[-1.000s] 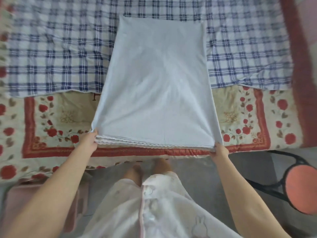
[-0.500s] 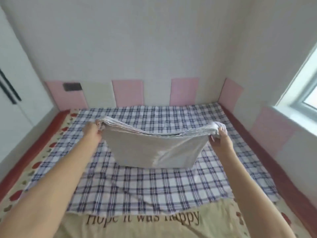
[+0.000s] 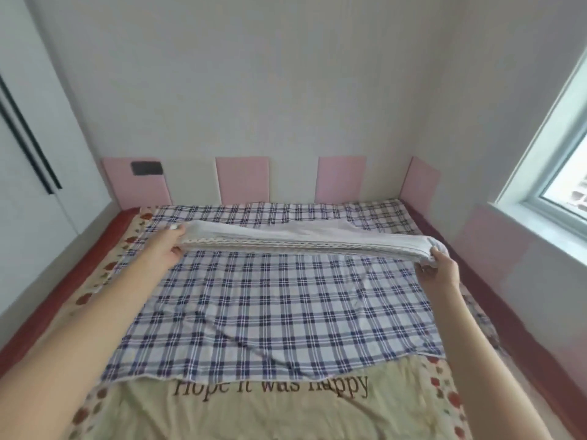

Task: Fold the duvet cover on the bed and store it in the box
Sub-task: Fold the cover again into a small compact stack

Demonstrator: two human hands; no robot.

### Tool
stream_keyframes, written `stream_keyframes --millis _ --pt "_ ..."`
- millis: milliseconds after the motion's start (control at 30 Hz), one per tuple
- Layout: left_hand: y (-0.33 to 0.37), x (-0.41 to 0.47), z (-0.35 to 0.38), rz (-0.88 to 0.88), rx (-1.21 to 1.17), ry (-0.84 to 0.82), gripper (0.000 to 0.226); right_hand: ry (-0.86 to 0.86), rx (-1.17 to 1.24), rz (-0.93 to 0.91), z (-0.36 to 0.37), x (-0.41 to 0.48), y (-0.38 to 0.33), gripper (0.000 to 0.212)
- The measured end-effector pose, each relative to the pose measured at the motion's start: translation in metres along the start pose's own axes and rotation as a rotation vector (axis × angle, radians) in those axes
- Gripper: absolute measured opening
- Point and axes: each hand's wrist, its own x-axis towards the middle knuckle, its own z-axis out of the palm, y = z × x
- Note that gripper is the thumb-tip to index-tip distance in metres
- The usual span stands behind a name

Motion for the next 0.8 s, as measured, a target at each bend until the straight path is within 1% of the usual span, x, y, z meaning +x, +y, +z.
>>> stream_keyframes --millis 33,100,133,167,200,267,300,367,400,433,500,533,567,600,633,667,700,733,800 --pt "-0.015 -0.006 -0.011 -0.062 0.033 -0.006 0.010 0.059 -0.009 0.042 -0.019 -0.010 0.015 0.019" --pt "-0.042 -0.015 -0.036 -0.152 0.098 -0.005 0.014 0.154 -0.025 0.117 -0.054 -0.033 0.043 0.019" --pt "-0.055 -0.020 -0.050 -0.183 0.137 -0.005 0.011 0.222 -0.050 0.141 -0.070 -0.044 0.054 0.021" --pt "-0.067 -0.026 -0.066 -0.206 0.186 -0.005 0.004 0.260 -0.104 0.165 -0.085 -0.056 0.066 0.023" --pt "-0.078 -0.031 -0.080 -0.215 0.242 -0.007 0.011 0.294 -0.184 0.192 -0.099 -0.064 0.074 0.023" --pt "-0.111 -0.042 -0.126 -0.280 0.346 0.010 0.040 0.274 -0.359 0.291 -0.134 -0.095 0.096 0.023" --pt "-0.132 -0.052 -0.154 -0.353 0.413 0.019 0.047 0.272 -0.499 0.369 -0.157 -0.112 0.108 0.021" --pt "-0.188 -0.082 -0.219 -0.490 0.579 0.024 0.046 0.283 -0.855 0.522 -0.204 -0.152 0.137 0.011" --pt "-0.216 -0.101 -0.251 -0.555 0.650 0.039 0.045 0.300 -0.982 0.600 -0.232 -0.168 0.155 0.013" --pt "-0.236 -0.114 -0.271 -0.592 0.658 0.028 0.041 0.304 -1.065 0.644 -0.258 -0.179 0.169 0.020" --pt "-0.258 -0.138 -0.301 -0.641 0.686 0.025 0.023 0.365 -1.105 0.731 -0.297 -0.210 0.196 0.018" --pt "-0.263 -0.143 -0.309 -0.646 0.712 0.032 0.016 0.410 -1.165 0.770 -0.300 -0.224 0.203 0.008" --pt "-0.271 -0.160 -0.324 -0.660 0.755 0.055 0.011 0.445 -1.224 0.800 -0.304 -0.255 0.207 0.008" --pt "-0.268 -0.160 -0.323 -0.620 0.773 0.064 0.006 0.489 -1.282 0.780 -0.294 -0.258 0.203 0.014" --pt "-0.278 -0.176 -0.341 -0.656 0.806 0.063 0.004 0.526 -1.319 0.795 -0.307 -0.275 0.208 0.018" --pt "-0.281 -0.179 -0.347 -0.666 0.823 0.049 0.005 0.487 -1.371 0.805 -0.305 -0.274 0.208 0.020" --pt "-0.292 -0.192 -0.365 -0.731 0.846 0.037 0.009 0.477 -1.438 0.841 -0.315 -0.287 0.213 0.021" --pt "-0.299 -0.199 -0.376 -0.790 0.858 0.041 0.014 0.476 -1.517 0.909 -0.316 -0.289 0.215 0.022" --pt "-0.315 -0.212 -0.395 -0.890 0.858 0.062 0.020 0.474 -1.581 1.023 -0.321 -0.296 0.218 0.022"
